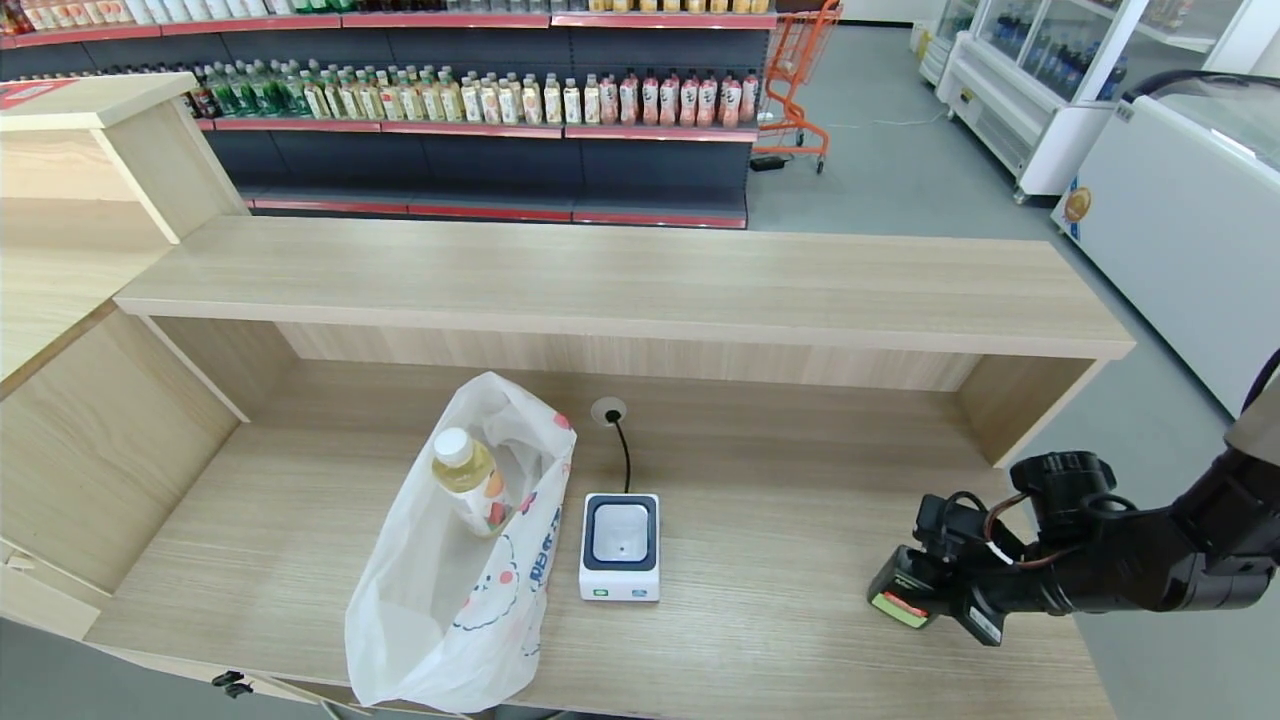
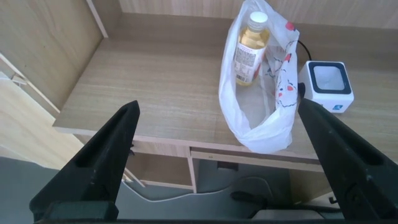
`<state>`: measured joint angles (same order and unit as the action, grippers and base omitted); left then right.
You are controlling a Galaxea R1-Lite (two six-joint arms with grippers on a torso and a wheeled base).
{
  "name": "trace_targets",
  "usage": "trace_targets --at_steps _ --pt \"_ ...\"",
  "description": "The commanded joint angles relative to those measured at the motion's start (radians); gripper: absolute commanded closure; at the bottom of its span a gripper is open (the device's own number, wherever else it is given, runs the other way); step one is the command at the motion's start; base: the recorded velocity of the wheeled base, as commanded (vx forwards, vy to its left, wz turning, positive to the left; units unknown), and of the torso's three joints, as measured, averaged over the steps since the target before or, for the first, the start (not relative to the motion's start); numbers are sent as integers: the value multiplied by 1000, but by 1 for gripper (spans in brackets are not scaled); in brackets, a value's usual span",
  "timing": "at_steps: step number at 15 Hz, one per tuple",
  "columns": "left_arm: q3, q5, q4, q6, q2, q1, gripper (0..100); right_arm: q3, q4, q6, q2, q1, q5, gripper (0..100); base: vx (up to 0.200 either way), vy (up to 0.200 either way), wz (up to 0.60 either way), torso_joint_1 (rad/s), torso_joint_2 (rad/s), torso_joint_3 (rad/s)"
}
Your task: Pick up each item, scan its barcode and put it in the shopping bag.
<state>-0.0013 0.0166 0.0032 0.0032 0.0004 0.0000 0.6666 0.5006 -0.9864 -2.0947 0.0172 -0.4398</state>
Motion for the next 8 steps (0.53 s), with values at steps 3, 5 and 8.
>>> trace_targets --at_steps 3,5,8 --pt "0 0 0 0 0 0 0 -39 99 -2 114 6 -4 100 0 0 0 0 0 0" --pt "0 0 0 0 0 0 0 -167 240 2 266 67 -4 100 0 0 0 0 0 0" --pt "0 0 0 0 0 0 0 -311 449 -26 429 122 -57 100 0 0 0 0 0 0"
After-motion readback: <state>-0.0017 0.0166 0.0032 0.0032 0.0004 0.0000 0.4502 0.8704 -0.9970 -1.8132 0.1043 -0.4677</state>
